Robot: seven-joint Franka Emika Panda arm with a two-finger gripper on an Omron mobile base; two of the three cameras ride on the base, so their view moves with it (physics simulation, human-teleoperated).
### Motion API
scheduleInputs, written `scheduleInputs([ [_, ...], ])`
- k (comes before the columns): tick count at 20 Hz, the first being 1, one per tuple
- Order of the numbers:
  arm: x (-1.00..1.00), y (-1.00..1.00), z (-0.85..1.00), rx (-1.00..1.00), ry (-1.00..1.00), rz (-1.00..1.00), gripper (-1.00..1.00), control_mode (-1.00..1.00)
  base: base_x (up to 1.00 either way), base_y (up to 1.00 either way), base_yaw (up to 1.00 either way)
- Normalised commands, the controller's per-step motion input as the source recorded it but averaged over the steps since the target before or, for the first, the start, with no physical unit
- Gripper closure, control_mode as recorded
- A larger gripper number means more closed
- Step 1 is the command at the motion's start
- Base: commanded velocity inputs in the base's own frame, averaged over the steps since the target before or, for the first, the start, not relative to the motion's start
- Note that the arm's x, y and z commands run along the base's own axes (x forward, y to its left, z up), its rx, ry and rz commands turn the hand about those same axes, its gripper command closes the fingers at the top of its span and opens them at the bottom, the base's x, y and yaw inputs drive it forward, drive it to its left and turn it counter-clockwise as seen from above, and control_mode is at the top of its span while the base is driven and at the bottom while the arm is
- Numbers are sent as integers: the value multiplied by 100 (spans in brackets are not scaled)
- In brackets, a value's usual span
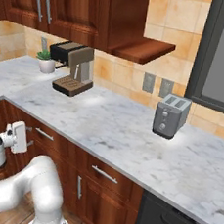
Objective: Take a straw from the drawer in front and place it inside the glass cup on the dining counter.
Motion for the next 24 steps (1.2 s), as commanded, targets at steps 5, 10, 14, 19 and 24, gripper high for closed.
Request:
scheduleInputs([
  [5,35,12,-29,-5,0,0,-100,-100,0,0,0],
  [10,39,19,-24,-3,0,0,-100,-100,0,0,0],
  [14,40,16,-27,-2,0,0,-100,-100,0,0,0],
  [19,35,6,-31,-2,0,0,-100,-100,0,0,0],
  [24,38,0,-41,-3,-2,1,-100,-100,0,0,0],
])
